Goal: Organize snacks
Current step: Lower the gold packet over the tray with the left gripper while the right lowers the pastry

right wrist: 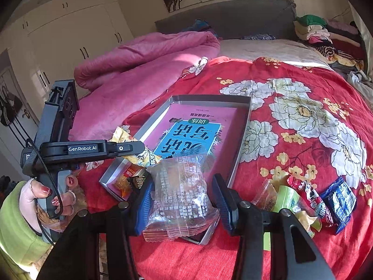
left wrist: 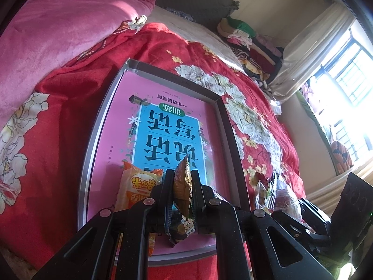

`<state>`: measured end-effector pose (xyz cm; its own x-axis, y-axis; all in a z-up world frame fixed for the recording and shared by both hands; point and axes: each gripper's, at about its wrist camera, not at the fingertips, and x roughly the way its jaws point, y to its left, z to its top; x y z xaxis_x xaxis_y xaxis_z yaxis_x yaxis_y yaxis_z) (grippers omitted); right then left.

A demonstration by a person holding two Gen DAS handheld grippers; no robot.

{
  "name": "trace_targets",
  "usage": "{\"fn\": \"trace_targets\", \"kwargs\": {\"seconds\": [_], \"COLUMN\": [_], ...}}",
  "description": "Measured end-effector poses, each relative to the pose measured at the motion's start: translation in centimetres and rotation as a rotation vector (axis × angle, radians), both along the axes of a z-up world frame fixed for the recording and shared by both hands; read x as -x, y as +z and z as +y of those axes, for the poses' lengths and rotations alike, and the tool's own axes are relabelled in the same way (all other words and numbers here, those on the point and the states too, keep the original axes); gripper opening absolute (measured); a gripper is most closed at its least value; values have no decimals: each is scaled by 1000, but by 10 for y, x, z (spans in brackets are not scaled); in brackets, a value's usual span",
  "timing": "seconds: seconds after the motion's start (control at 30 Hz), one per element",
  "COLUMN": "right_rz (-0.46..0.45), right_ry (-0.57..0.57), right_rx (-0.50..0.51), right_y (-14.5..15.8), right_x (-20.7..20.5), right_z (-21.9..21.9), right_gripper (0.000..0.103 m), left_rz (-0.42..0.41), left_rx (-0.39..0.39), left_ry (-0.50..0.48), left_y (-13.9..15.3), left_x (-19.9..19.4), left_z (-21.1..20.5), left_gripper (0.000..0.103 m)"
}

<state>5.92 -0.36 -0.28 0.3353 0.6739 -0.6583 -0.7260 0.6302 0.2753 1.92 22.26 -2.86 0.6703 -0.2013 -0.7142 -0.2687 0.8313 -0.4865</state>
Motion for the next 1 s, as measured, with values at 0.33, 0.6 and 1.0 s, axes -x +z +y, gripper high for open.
{"fn": "trace_targets", "kwargs": {"seconds": [0.33,0.6,1.0], "right_rz": [10,17,48], "right_ry": [-2,0,26], "right_rx": [12,58,75], "right_y": [-7,-23,-42], "right_x": [-8,-16,-17], "right_z": [20,40,46], "right_gripper": [50,50,51], "left_rz": [34,47,55], "left_rx": [-24,-45,-55], "left_ry": [-3,-6,-29], "left_y": [-6,-7,-8], "left_x": [-2,-2,-4], "left_z": [0,-2,-8], "left_gripper": [14,14,14]}}
